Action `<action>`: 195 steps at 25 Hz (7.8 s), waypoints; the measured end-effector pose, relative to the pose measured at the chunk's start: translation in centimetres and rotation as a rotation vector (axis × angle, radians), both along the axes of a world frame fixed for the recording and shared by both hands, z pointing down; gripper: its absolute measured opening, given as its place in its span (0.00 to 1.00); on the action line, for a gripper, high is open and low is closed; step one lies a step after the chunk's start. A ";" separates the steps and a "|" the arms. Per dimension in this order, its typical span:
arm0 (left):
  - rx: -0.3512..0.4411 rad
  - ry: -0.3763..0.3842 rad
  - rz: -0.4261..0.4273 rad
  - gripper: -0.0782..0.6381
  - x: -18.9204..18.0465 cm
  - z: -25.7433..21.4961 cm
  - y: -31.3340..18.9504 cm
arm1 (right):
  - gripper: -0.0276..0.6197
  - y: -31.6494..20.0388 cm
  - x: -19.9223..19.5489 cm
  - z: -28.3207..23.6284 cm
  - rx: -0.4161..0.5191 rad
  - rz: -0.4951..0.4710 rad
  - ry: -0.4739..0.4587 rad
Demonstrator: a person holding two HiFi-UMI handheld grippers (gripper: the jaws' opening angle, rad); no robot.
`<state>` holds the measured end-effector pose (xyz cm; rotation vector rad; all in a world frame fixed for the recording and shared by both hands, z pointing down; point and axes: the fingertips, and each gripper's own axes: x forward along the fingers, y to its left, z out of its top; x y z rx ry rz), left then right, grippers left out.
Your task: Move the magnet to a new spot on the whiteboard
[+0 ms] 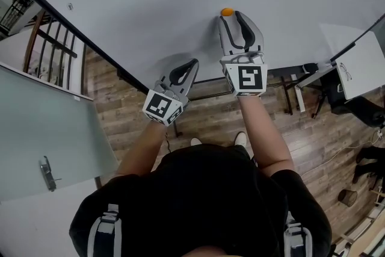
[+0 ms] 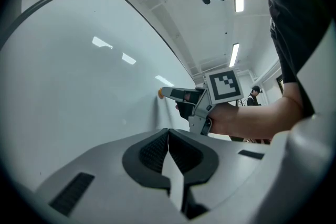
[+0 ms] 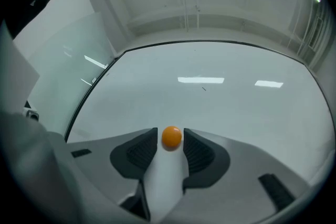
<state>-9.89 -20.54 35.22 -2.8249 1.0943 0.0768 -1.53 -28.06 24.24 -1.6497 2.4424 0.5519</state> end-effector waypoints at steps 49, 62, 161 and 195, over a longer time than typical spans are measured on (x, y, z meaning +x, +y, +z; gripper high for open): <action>-0.024 0.010 -0.011 0.12 -3.2 1.4 -0.3 | 0.23 2.7 -1.0 3.3 -0.020 -0.003 0.040; -0.019 -0.010 -0.013 0.12 -3.8 1.9 0.5 | 0.23 6.6 -2.6 9.6 -0.167 -0.171 0.044; -0.220 0.007 -0.013 0.12 -4.9 21.3 -3.4 | 0.23 0.7 -7.6 36.9 -0.596 -0.139 0.003; -0.242 -0.065 -0.082 0.12 -5.4 24.3 -3.4 | 0.27 -0.5 -7.8 42.6 -0.714 -0.046 -0.006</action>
